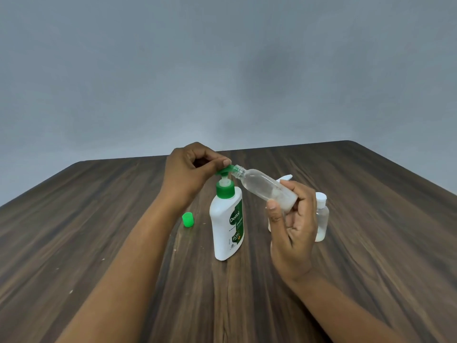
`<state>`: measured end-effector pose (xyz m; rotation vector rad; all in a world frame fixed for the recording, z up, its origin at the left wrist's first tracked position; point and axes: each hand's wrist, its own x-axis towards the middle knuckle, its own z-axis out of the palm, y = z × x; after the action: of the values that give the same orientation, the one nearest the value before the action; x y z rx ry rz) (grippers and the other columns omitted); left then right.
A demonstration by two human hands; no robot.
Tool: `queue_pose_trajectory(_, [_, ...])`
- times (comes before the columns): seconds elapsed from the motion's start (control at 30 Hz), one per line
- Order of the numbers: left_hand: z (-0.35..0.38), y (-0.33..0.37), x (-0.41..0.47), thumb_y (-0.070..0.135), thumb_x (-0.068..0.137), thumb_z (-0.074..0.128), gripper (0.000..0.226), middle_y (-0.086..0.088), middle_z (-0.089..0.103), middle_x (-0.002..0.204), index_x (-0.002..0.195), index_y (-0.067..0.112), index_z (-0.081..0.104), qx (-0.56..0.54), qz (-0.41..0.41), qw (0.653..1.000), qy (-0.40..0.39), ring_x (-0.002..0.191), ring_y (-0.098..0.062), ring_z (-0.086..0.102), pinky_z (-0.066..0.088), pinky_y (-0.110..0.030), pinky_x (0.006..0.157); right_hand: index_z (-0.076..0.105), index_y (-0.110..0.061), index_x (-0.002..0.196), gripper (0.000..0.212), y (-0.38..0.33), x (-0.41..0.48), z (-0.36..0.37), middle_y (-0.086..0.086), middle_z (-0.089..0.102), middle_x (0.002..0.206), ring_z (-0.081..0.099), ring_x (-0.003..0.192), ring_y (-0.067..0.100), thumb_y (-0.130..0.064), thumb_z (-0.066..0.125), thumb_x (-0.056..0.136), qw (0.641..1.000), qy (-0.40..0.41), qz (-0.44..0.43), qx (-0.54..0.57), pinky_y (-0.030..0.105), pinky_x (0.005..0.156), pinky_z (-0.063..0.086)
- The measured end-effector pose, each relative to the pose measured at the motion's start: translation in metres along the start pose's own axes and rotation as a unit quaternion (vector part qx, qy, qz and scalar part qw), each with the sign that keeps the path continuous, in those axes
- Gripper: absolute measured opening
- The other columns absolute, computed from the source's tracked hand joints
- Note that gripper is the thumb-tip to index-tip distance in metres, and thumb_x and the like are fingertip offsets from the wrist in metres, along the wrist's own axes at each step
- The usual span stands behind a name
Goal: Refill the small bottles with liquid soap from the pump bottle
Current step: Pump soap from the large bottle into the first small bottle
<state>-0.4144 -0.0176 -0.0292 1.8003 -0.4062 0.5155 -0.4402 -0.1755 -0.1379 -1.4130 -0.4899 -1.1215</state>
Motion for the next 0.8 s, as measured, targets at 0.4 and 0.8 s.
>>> queue_pose_trajectory(0.4, [0.013, -0.013, -0.015, 0.012, 0.080, 0.070, 0.017, 0.006, 0.058, 0.074, 0.067, 0.019, 0.064, 0.034, 0.013, 0.998, 0.049, 0.071, -0.009, 0.056, 0.045, -0.020, 0.066, 0.051, -0.019, 0.111, 0.019, 0.000, -0.001, 0.001, 0.006, 0.052, 0.102, 0.054, 0.085, 0.029, -0.022, 0.051, 0.092, 1.000, 0.008, 0.015, -0.004, 0.051, 0.069, 0.049])
queue_pose_trajectory(0.8, [0.014, 0.001, -0.003, 0.016, 0.082, 0.068, 0.018, -0.007, 0.066, 0.074, 0.064, 0.017, 0.063, 0.106, 0.004, 0.993, 0.045, 0.069, -0.017, 0.058, 0.046, -0.032, 0.066, 0.051, -0.030, 0.117, 0.025, -0.001, -0.001, 0.001, -0.003, 0.053, 0.108, 0.056, 0.097, 0.024, -0.022, 0.052, 0.093, 1.000, 0.003, -0.005, -0.020, 0.039, 0.081, 0.050])
